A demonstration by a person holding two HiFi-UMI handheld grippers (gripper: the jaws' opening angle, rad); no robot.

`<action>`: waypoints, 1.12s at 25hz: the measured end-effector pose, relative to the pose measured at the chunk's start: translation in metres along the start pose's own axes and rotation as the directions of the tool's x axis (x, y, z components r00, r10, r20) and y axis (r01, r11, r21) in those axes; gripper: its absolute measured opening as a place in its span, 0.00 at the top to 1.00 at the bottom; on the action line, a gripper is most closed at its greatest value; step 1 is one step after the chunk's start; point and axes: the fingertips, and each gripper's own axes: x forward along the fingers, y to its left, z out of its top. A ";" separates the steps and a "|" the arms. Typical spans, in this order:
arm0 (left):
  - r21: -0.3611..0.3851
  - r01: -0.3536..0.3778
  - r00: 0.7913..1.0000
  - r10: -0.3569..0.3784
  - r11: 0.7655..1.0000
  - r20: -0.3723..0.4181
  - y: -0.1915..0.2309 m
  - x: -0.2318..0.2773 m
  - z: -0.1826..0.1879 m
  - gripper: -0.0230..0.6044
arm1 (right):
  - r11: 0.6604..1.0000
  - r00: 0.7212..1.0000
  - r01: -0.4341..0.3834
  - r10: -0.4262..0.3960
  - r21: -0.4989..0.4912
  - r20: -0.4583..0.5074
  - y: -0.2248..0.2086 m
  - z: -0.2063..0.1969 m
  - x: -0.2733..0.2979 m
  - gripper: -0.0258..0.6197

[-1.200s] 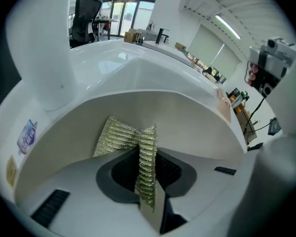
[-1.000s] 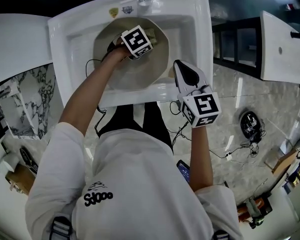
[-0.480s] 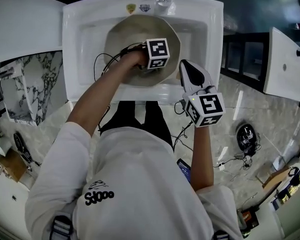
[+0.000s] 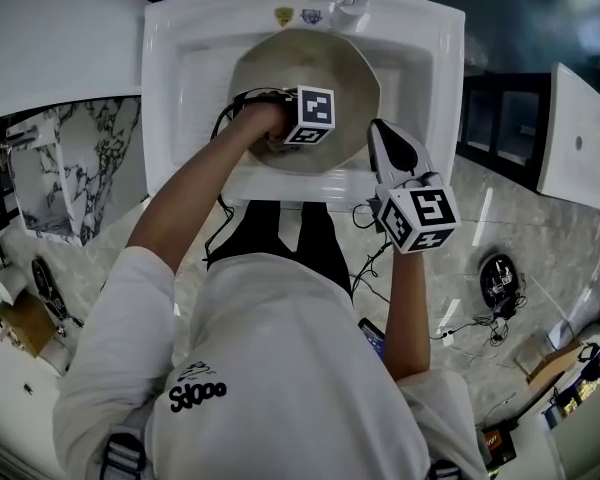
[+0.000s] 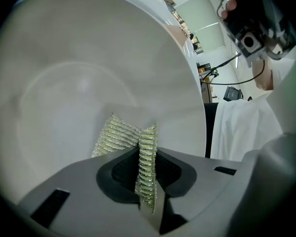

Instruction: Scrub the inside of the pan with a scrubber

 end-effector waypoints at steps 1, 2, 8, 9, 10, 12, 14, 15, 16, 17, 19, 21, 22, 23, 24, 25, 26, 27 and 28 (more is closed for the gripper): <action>-0.004 -0.012 1.000 0.012 1.000 -0.010 0.002 -0.001 -0.005 0.86 | 1.000 1.000 0.002 -0.002 0.006 0.003 0.001 0.000 0.001 0.95; -0.005 -0.024 0.999 0.024 1.000 -0.020 0.005 -0.003 -0.010 0.86 | 1.000 1.000 0.003 -0.003 0.010 0.006 0.001 0.001 0.002 0.95; -0.031 -0.118 0.993 0.117 0.993 -0.029 0.029 -0.018 -0.029 0.86 | 0.999 1.000 0.009 -0.010 0.039 0.019 0.004 0.001 0.006 0.95; -0.041 -0.132 0.991 0.131 0.990 -0.020 0.033 -0.021 -0.030 0.86 | 0.999 1.000 0.007 -0.008 0.051 0.023 0.005 0.001 0.007 0.95; -0.049 -0.147 0.989 0.147 0.988 -0.011 0.037 -0.024 -0.030 0.86 | 0.998 1.000 0.004 -0.006 0.061 0.027 0.006 0.000 0.007 0.95; -0.059 -0.189 0.982 0.189 0.980 0.007 0.044 -0.030 -0.030 0.86 | 0.997 1.000 0.003 -0.005 0.076 0.028 0.007 -0.002 0.009 0.95; -0.067 -0.246 0.968 0.248 0.967 0.027 0.050 -0.038 -0.029 0.86 | 0.996 1.000 0.003 -0.005 0.085 0.027 0.009 -0.004 0.011 0.95; -0.073 -0.277 0.959 0.280 0.958 0.038 0.055 -0.042 -0.029 0.86 | 0.996 1.000 0.004 -0.006 0.089 0.027 0.010 -0.005 0.012 0.95; -0.082 -0.306 0.950 0.310 0.949 0.046 0.060 -0.046 -0.029 0.86 | 0.996 1.000 0.005 -0.008 0.093 0.029 0.011 -0.005 0.013 0.95; -0.094 -0.332 0.940 0.337 0.939 0.052 0.066 -0.048 -0.030 0.86 | 0.995 1.000 0.007 -0.010 0.096 0.030 0.012 -0.006 0.014 0.95; -0.119 -0.374 0.919 0.384 0.920 0.084 0.074 -0.055 -0.025 0.86 | 0.995 0.999 0.011 -0.014 0.100 0.030 0.014 -0.007 0.016 0.95; -0.135 -0.409 0.895 0.426 0.902 0.133 0.080 -0.063 -0.015 0.86 | 0.994 0.999 0.016 -0.019 0.104 0.030 0.015 -0.008 0.017 0.95; -0.143 -0.426 0.882 0.445 0.893 0.154 0.084 -0.066 -0.009 0.86 | 0.994 0.999 0.019 -0.022 0.106 0.030 0.015 -0.009 0.018 0.95; -0.151 -0.441 0.869 0.463 0.885 0.174 0.088 -0.069 -0.004 0.86 | 0.994 0.999 0.022 -0.025 0.109 0.030 0.016 -0.009 0.018 0.95; -0.162 -0.452 0.857 0.477 0.877 0.195 0.091 -0.072 0.001 0.86 | 0.993 0.999 0.026 -0.029 0.113 0.030 0.016 -0.009 0.018 0.95; -0.175 -0.458 0.845 0.488 0.871 0.218 0.094 -0.074 0.006 0.86 | 0.993 0.999 0.030 -0.033 0.117 0.030 0.016 -0.010 0.018 0.95; -0.188 -0.462 0.833 0.497 0.867 0.243 0.096 -0.077 0.012 0.86 | 0.992 0.999 0.034 -0.038 0.120 0.031 0.016 -0.011 0.017 0.95; -0.199 -0.464 0.821 0.503 0.863 0.269 0.098 -0.079 0.017 0.86 | 0.991 0.999 0.040 -0.044 0.124 0.032 0.015 -0.011 0.017 0.95; -0.204 -0.466 0.810 0.508 0.861 0.293 0.099 -0.081 0.024 0.86 | 0.991 0.998 0.045 -0.049 0.129 0.033 0.014 -0.012 0.016 0.95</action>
